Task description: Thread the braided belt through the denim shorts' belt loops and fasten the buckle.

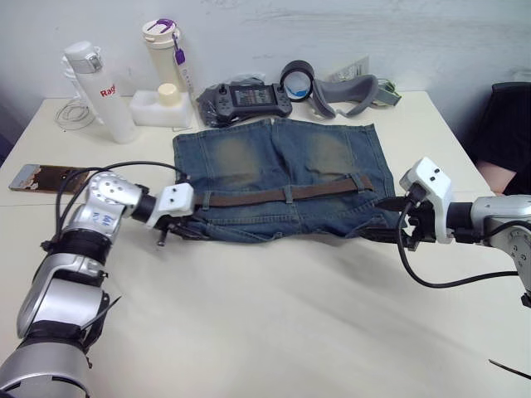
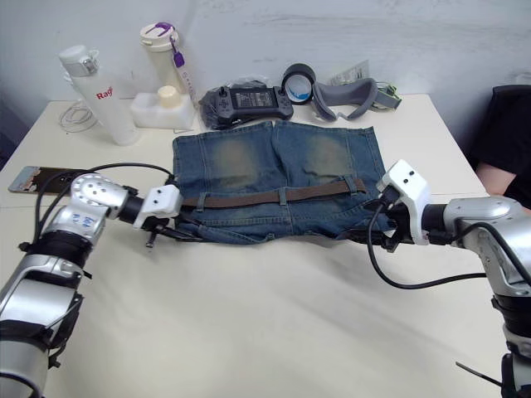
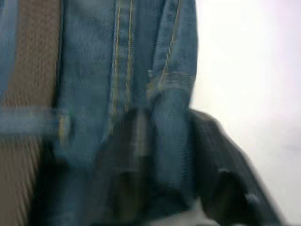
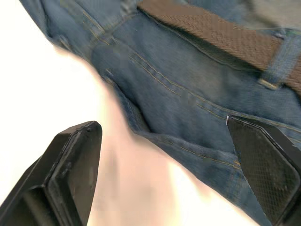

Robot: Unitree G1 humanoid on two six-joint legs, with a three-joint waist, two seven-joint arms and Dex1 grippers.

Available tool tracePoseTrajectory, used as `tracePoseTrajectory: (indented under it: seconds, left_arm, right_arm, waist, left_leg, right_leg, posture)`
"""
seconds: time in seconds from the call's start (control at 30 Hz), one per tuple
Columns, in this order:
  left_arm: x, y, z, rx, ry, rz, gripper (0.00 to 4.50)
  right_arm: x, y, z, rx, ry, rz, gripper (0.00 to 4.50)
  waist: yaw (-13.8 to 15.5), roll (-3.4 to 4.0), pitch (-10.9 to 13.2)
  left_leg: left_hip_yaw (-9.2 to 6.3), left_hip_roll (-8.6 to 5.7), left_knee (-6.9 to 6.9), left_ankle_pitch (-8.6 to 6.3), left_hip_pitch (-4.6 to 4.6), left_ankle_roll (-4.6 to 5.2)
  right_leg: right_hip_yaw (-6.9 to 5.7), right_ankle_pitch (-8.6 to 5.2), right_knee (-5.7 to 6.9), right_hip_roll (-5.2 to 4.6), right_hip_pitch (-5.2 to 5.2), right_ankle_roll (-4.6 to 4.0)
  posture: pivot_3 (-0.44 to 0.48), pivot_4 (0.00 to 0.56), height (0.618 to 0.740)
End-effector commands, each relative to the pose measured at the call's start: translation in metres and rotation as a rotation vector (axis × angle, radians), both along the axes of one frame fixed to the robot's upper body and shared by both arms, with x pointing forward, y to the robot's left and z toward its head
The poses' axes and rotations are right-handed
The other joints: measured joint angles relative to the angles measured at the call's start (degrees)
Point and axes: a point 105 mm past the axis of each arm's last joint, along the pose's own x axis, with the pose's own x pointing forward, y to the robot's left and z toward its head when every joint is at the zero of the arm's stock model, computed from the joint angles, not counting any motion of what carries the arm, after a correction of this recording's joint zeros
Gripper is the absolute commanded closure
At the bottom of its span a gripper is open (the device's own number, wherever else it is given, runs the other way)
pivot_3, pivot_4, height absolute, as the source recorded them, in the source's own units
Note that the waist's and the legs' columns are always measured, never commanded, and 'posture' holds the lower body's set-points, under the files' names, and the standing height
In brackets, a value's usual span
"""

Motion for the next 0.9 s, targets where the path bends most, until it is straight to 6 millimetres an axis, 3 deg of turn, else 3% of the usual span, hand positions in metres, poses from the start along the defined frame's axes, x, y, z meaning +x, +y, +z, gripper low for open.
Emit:
tracePoseTrajectory:
  seconds: [0.03, 0.13, 0.17, 0.23, 0.33, 0.5, 0.73, 0.77, 0.9]
  left_arm:
    - [-0.004, 0.007, 0.036, -0.175, 0.034, 0.074, 1.44]
    - [-0.002, 0.012, 0.069, -0.346, 0.053, 0.175, 0.16]
    - [0.0, 0.013, 0.077, -0.38, 0.048, 0.204, 0.07]
    - [0.016, 0.017, 0.09, -0.458, 0.048, 0.342, 0.07]
    - [0.03, 0.018, 0.093, -0.504, 0.086, 0.467, 0.07]
    - [0.065, 0.002, 0.073, -0.513, 0.138, 0.665, 0.07]
    - [0.068, -0.002, 0.035, -0.373, 0.213, 0.726, 0.07]
    - [0.067, -0.002, 0.033, -0.358, 0.219, 0.714, 0.32]
    - [0.057, -0.008, 0.032, -0.339, 0.251, 0.629, 1.44]
  right_arm:
    - [0.004, -0.003, 0.02, 0.075, -0.038, -0.001, 0.0]
    - [0.016, -0.008, 0.027, 0.145, -0.052, -0.035, 0.0]
    - [0.022, -0.009, 0.028, 0.157, -0.06, -0.05, 0.0]
    - [0.041, -0.014, 0.026, 0.153, -0.092, -0.112, 0.0]
    - [0.063, -0.018, 0.023, 0.175, -0.095, -0.174, 0.0]
    - [0.106, -0.019, 0.019, 0.22, -0.095, -0.26, 0.0]
    - [0.123, -0.028, -0.008, 0.22, -0.008, -0.311, 0.0]
    - [0.122, -0.028, -0.011, 0.215, 0.003, -0.304, 0.0]
    - [0.119, -0.025, -0.011, 0.237, 0.024, -0.248, 1.21]
  waist:
    - [0.39, 0.01, 0.01]
    - [0.94, -0.01, 0.02]
    - [1.02, -0.01, 0.02]
    - [1.13, -0.02, 0.03]
    - [1.16, -0.02, 0.03]
    - [0.82, -0.02, 0.03]
    - [0.49, -0.03, 0.03]
    - [0.49, -0.04, 0.03]
    - [0.54, -0.03, 0.03]
  left_leg:
    - [-0.01, -0.01, 0.02, 0.0, -0.05, 0.0]
    - [-0.11, -0.03, 0.23, -0.01, -0.26, 0.02]
    - [-0.14, -0.05, 0.28, -0.02, -0.28, 0.04]
    - [-0.18, -0.11, 0.32, -0.04, -0.29, 0.07]
    - [-0.2, -0.18, 0.37, -0.05, -0.34, 0.1]
    - [-0.06, -0.2, 0.49, 0.04, -0.87, 0.07]
    - [0.13, -0.15, 0.34, 0.04, -0.86, 0.07]
    - [0.13, -0.15, 0.34, 0.04, -0.86, 0.07]
    - [0.2, -0.14, 0.42, 0.05, -0.85, 0.05]
  right_leg:
    - [-0.01, 0.0, 0.0, -0.01, -0.03, 0.0]
    - [-0.07, 0.01, 0.02, -0.06, -0.09, 0.02]
    - [-0.1, 0.01, 0.03, -0.09, -0.08, 0.02]
    - [-0.15, 0.02, 0.01, -0.13, -0.03, 0.04]
    - [-0.2, 0.03, 0.07, -0.17, -0.07, 0.08]
    - [-0.17, 0.05, 0.39, -0.16, -0.74, 0.1]
    - [-0.43, 0.05, 0.47, -0.17, -0.9, 0.1]
    - [-0.45, 0.05, 0.48, -0.18, -0.9, 0.1]
    - [-0.44, 0.05, 0.52, -0.18, -0.9, 0.1]
  posture:
    - [0.0, 0.15, 0.731]
    - [0.0, 0.15, 0.731]
    - [0.0, 0.15, 0.731]
    - [0.0, 0.15, 0.731]
    - [0.0, 0.15, 0.731]
    - [0.0, 0.15, 0.731]
    - [0.0, 0.15, 0.731]
    - [0.0, 0.15, 0.731]
    - [0.0, 0.15, 0.731]
